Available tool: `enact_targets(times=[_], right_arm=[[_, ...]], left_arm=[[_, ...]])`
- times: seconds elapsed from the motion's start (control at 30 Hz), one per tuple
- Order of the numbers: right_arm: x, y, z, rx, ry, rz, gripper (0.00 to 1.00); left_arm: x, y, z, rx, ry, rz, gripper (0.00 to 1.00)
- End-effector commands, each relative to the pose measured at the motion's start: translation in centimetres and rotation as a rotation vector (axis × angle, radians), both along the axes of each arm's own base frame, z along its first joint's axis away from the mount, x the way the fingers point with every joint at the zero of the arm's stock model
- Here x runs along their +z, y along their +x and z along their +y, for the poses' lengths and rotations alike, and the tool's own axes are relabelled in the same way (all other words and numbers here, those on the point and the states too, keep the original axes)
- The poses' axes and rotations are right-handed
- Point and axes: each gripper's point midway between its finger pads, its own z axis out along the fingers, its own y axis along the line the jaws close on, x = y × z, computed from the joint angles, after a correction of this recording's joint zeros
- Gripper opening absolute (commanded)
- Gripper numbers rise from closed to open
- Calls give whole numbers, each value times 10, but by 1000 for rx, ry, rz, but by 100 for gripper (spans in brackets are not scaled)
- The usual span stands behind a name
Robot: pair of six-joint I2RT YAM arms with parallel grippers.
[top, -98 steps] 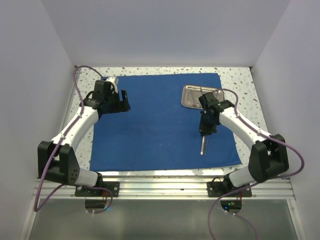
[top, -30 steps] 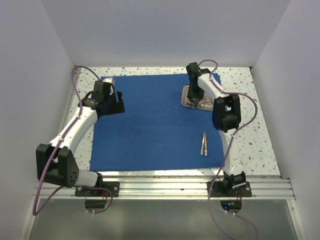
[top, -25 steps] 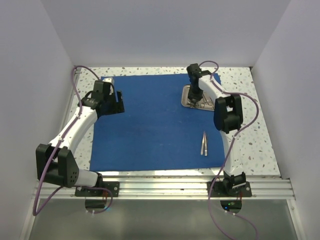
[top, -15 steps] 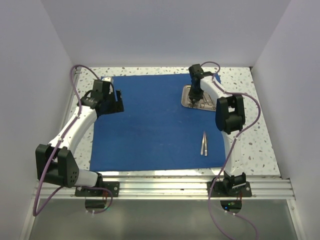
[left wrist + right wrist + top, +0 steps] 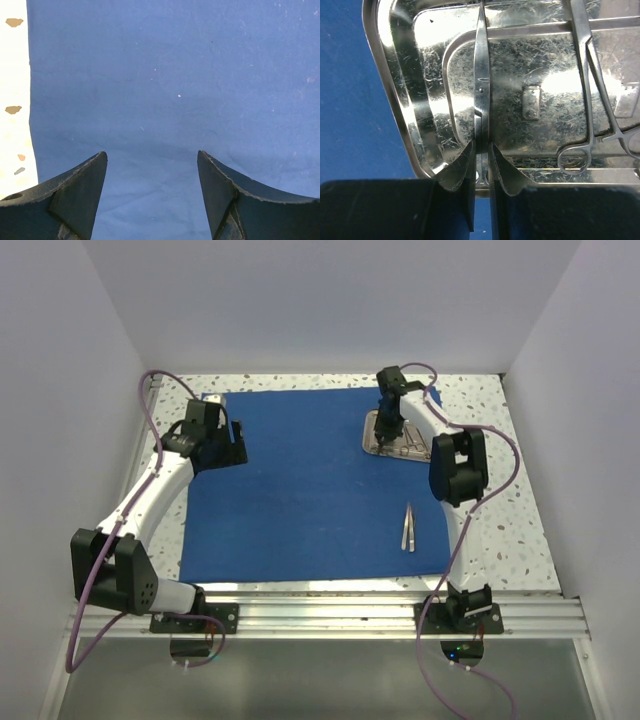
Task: Open and lay out the surgical kit
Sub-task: Pick up the medical item from the container, then place the medical item in the surgical kit.
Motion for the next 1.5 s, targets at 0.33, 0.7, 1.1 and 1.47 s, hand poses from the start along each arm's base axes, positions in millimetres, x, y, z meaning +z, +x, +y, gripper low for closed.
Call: enact_targets(times=[0.33,0.7,1.1,1.47], right_arm=[[91,-14,52,113,174,-52,0],[74,-172,82,250,170,135,0],[35,-252,111,305,272,223,58],[111,-164,68,270,90,18,80]], left_arm=[[31,6,-4,20,-60,-102,76],[23,-2,-14,-12,-127,-135,76],[14,0,-26,-58,-167,-130,76],[18,1,-23,-53,-150,-135,76]])
